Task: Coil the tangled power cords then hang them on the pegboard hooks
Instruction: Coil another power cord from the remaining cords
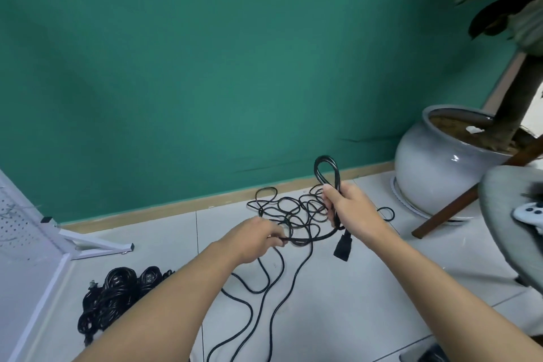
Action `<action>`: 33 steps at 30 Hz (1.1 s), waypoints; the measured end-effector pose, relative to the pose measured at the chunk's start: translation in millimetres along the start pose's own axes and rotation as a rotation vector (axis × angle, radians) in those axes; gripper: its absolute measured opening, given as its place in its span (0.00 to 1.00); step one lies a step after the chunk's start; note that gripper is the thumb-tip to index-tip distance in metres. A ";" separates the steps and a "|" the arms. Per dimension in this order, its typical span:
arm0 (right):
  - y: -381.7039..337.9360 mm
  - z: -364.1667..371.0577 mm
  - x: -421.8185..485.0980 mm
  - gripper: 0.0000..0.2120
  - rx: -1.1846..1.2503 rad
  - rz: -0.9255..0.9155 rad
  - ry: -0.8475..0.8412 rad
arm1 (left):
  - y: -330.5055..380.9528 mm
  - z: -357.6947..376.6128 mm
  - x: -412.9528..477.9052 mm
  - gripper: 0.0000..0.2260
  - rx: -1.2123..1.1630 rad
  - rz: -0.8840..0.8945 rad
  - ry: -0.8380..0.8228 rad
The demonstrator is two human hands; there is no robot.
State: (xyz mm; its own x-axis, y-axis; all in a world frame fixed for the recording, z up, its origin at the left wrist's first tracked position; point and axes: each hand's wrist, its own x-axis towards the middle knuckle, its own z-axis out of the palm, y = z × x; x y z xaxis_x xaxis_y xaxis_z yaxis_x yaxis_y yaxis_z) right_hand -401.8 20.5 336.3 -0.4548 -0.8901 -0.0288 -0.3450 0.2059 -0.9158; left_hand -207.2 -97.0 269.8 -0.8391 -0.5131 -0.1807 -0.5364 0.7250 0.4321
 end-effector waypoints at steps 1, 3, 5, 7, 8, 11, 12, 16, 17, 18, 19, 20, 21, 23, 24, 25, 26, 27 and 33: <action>4.2 -2.9 -0.4 0.16 -0.097 0.005 0.023 | 3.2 -4.3 -1.7 0.09 0.012 0.030 0.033; 11.0 -7.7 0.7 0.14 -0.189 0.027 -0.011 | 11.6 -14.3 -6.5 0.09 -0.005 0.105 0.126; 13.8 -7.6 1.1 0.12 -0.215 0.054 -0.125 | 18.2 -22.8 -11.3 0.08 -0.081 0.176 0.250; 11.5 -2.2 -1.1 0.13 -0.213 0.061 -0.254 | 24.4 -30.0 -15.6 0.06 -0.162 0.232 0.360; 8.3 1.5 -3.3 0.15 -0.198 0.058 -0.316 | 26.7 -33.3 -16.6 0.05 -0.194 0.250 0.412; -5.9 9.4 -11.5 0.19 -0.117 0.048 -0.500 | 30.3 -41.3 -18.9 0.07 -0.308 0.227 0.561; -10.1 10.8 -12.9 0.20 -0.075 0.047 -0.536 | 30.8 -44.3 -20.3 0.10 -0.354 0.191 0.598; -18.9 16.1 -15.6 0.20 0.014 0.042 -0.589 | 31.4 -50.3 -24.4 0.14 -0.409 0.160 0.699; -19.0 17.7 -16.4 0.20 -0.016 0.052 -0.598 | 31.6 -49.9 -24.6 0.14 -0.362 0.193 0.708; -18.5 19.1 -17.1 0.20 -0.042 0.065 -0.606 | 31.5 -49.3 -24.7 0.13 -0.314 0.220 0.705; -17.0 19.7 -17.1 0.19 -0.051 0.077 -0.613 | 30.1 -48.9 -24.4 0.13 -0.279 0.232 0.703; -15.5 19.7 -17.2 0.18 -0.047 0.090 -0.621 | 28.5 -49.1 -24.2 0.13 -0.264 0.230 0.705; -14.1 19.8 -16.9 0.17 -0.043 0.098 -0.631 | 26.3 -49.2 -24.0 0.12 -0.264 0.217 0.710; -13.8 21.5 -16.8 0.15 -0.073 0.092 -0.641 | 23.9 -49.9 -24.4 0.11 -0.279 0.180 0.690; -14.9 22.1 -17.6 0.14 -0.115 0.077 -0.633 | 23.8 -49.3 -24.3 0.11 -0.292 0.162 0.673; -16.2 21.9 -18.7 0.13 -0.156 0.055 -0.616 | 23.8 -48.2 -24.6 0.11 -0.314 0.142 0.662; -18.4 20.6 -19.7 0.13 -0.183 0.030 -0.594 | 23.9 -47.9 -25.5 0.10 -0.357 0.112 0.652; -20.3 18.1 -19.7 0.12 -0.191 0.006 -0.567 | 22.0 -48.6 -26.8 0.08 -0.421 0.075 0.642; -15.8 0.4 -25.0 0.14 -0.178 -0.102 -0.456 | 13.2 -40.7 -33.4 0.05 -0.565 -0.007 0.477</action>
State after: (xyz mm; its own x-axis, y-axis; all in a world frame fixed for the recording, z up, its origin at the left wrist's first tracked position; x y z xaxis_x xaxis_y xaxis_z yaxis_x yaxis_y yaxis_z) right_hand -384.6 39.4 351.4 -0.0205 -0.9883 -0.1515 -0.5220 0.1398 -0.8414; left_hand -182.6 -89.0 317.5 -0.6361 -0.7542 0.1626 -0.3056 0.4397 0.8446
